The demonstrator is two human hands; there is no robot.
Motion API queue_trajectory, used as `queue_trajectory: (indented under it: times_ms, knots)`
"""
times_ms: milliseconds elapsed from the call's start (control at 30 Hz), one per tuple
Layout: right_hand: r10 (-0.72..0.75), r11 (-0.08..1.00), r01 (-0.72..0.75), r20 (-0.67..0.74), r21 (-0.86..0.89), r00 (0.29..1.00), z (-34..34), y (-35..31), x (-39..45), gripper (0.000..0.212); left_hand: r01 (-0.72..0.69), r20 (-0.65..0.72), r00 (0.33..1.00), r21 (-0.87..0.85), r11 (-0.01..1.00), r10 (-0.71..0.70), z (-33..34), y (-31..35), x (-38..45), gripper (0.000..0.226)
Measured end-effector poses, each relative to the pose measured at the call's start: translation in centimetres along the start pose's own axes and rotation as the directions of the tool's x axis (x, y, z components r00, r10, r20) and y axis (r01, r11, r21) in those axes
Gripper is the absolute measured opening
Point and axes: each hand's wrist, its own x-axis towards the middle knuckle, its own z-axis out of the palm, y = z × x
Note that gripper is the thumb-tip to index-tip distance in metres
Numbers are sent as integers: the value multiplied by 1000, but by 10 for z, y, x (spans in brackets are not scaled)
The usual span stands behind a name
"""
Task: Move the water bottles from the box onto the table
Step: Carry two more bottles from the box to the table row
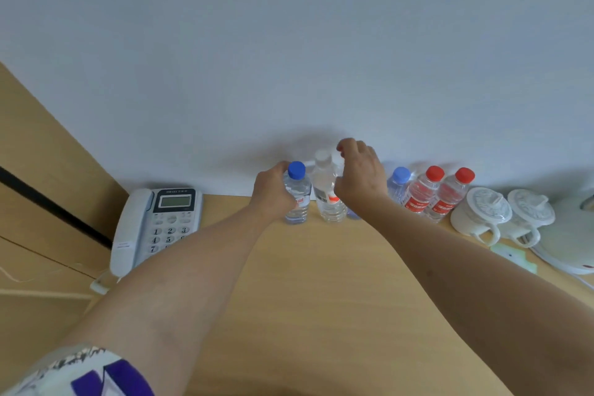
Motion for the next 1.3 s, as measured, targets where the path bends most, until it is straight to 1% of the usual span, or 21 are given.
queue_trajectory:
  times_ms: [67, 100, 167, 233, 400, 533, 633, 733, 833, 900, 967, 1067, 1167, 1233, 1300]
  knots:
    - [-76, 997, 76, 75, -3, 994, -3, -1, 7, 86, -6, -26, 1000, -22, 1000, 6, 6, 3, 6, 72]
    - [-117, 993, 117, 121, 3, 986, -3, 0, 8, 89, -12, -27, 1000, -28, 1000, 12, 9, 4, 8, 73]
    - [-166, 985, 173, 187, -19, 968, 0, 5, 9, 79, -24, -24, 999, -30, 999, 23, 13, 6, 11, 75]
    - [-173, 983, 182, 197, -27, 965, 2, 10, 9, 69, -38, -27, 999, -34, 999, 37, 15, 8, 13, 76]
    - [-113, 993, 115, 202, 1, 973, -5, 15, 17, 70, -59, -24, 998, -20, 998, 59, 17, 12, 17, 73]
    - [-151, 987, 162, 297, -11, 943, -13, 13, 23, 64, -40, -27, 999, -18, 999, 40, 17, 12, 19, 68]
    - [-130, 989, 145, 282, -32, 951, -16, 13, 29, 56, -37, -43, 998, 33, 999, 38, 17, 15, 22, 60]
    - [-104, 992, 118, 258, -39, 961, -15, 15, 33, 57, -59, -46, 997, 50, 997, 62, 22, 17, 21, 58]
    - [-95, 993, 107, 222, -41, 970, -14, 18, 34, 58, -61, -61, 996, 22, 998, 62, 27, 18, 19, 63]
    - [-100, 993, 110, 213, -37, 972, -14, 20, 34, 59, -49, -74, 996, -28, 998, 47, 27, 19, 20, 66]
    - [-106, 993, 115, 214, -28, 971, -12, 20, 34, 60, -45, -93, 995, -38, 998, 42, 25, 20, 20, 65]
    - [-112, 993, 117, 205, -15, 972, -8, 20, 33, 65, -75, -97, 992, 29, 997, 77, 23, 22, 21, 57]
    - [-107, 994, 109, 187, 0, 977, -6, 22, 30, 67, -97, -90, 990, 144, 985, 111, 24, 25, 19, 51]
    - [-100, 995, 102, 180, -2, 979, -6, 22, 28, 67, -98, -117, 986, 183, 978, 120, 26, 25, 17, 53]
    - [-90, 996, 93, 176, -10, 980, -6, 21, 26, 68, -86, -144, 983, 170, 982, 111, 26, 23, 14, 60]
